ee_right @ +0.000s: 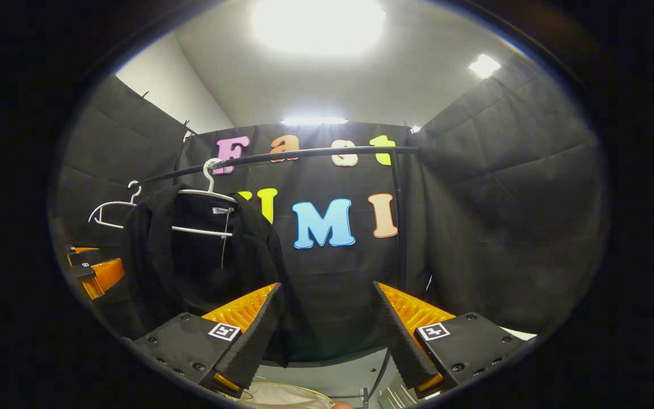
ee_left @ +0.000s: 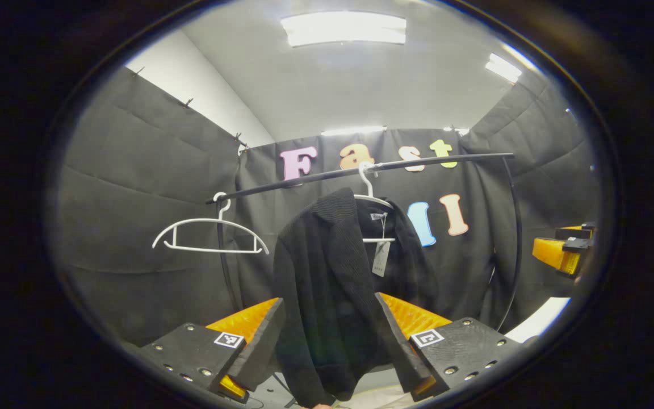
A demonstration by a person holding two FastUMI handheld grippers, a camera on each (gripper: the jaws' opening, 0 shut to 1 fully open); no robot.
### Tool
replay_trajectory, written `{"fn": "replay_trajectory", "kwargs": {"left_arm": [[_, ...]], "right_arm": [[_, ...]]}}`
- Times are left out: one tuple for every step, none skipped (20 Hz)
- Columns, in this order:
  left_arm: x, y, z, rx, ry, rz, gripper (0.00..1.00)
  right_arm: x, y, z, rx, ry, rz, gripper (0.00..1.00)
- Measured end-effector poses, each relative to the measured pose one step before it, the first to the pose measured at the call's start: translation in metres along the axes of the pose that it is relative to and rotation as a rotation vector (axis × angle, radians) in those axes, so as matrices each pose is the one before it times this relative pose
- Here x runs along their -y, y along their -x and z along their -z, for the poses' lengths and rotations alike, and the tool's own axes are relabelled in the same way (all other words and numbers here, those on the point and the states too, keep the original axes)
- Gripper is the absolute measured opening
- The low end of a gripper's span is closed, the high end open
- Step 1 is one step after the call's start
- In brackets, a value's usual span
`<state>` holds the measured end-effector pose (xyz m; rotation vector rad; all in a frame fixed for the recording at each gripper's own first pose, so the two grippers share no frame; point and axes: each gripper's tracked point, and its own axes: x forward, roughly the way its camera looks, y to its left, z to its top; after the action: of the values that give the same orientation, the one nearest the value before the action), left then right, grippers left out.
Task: Grasp the clothes on the hanger with both hands and then place them into the laundry hamper below.
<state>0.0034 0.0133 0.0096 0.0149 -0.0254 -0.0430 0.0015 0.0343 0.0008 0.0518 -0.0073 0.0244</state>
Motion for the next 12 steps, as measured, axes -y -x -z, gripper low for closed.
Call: {"fn": "replay_trajectory", "kwargs": {"left_arm": [[-0.00131, -0.00006, -0.00022, 0.00320, 0.00468, 0.00880, 0.92], [-0.00054, -0.00083, -0.00261, 0.00772, 0.00405, 0.00720, 0.92], [-0.00034, -0.00048, -0.00007, 0.00704, 0.00012, 0.00314, 0.92], [-0.00032, -0.00098, -0.00099, 0.00135, -0.00613, -0.00068, 0.92], [-0.00145, -0.00240, -0.00025, 0.00042, -0.00792, -0.00192, 0.91], [0.00052, -0.00186, -0.00159, 0.00183, -0.00524, 0.00198, 0.91], [0.00462, -0.00143, -0.00215, 0.00477, -0.00260, 0.00332, 0.91], [0.00172, -0.00301, -0.00270, 0.00538, -0.00201, 0.00202, 0.92], [0.00155, -0.00262, -0.00238, 0.00408, -0.00200, -0.00098, 0.92], [0.00164, -0.00377, -0.00031, 0.00201, -0.00102, -0.00360, 0.91], [0.00326, -0.00374, -0.00211, 0.00124, 0.00005, -0.00717, 0.91], [0.00294, -0.00510, 0.00110, 0.00116, -0.00035, -0.01011, 0.91]], "right_arm": [[-0.00403, 0.00049, 0.00213, -0.00034, -0.00471, -0.00107, 0.97], [-0.00384, -0.00024, 0.00129, -0.00098, -0.00433, -0.00357, 0.95], [-0.00383, 0.00010, 0.00294, -0.00403, -0.00492, -0.00284, 0.98], [-0.00338, -0.00033, 0.00076, -0.00340, -0.00395, -0.00952, 0.98], [-0.00406, -0.00235, 0.00027, -0.00036, 0.00006, -0.00888, 0.98], [-0.00248, -0.00334, -0.00105, 0.00293, 0.00315, -0.00452, 0.98], [-0.00114, -0.00413, -0.00045, 0.00244, 0.00226, -0.00639, 0.98], [-0.00229, -0.00532, -0.00080, -0.00035, -0.00127, -0.00950, 0.98], [-0.00332, -0.00639, 0.00034, 0.00050, -0.00355, -0.01243, 0.98], [-0.00301, -0.00605, -0.00190, 0.00469, -0.00339, -0.01565, 0.98], [-0.00315, -0.00759, -0.00295, 0.00901, -0.00342, -0.01934, 0.98], [-0.00289, -0.00850, -0.00227, 0.00679, -0.00320, -0.02190, 0.95]]}}
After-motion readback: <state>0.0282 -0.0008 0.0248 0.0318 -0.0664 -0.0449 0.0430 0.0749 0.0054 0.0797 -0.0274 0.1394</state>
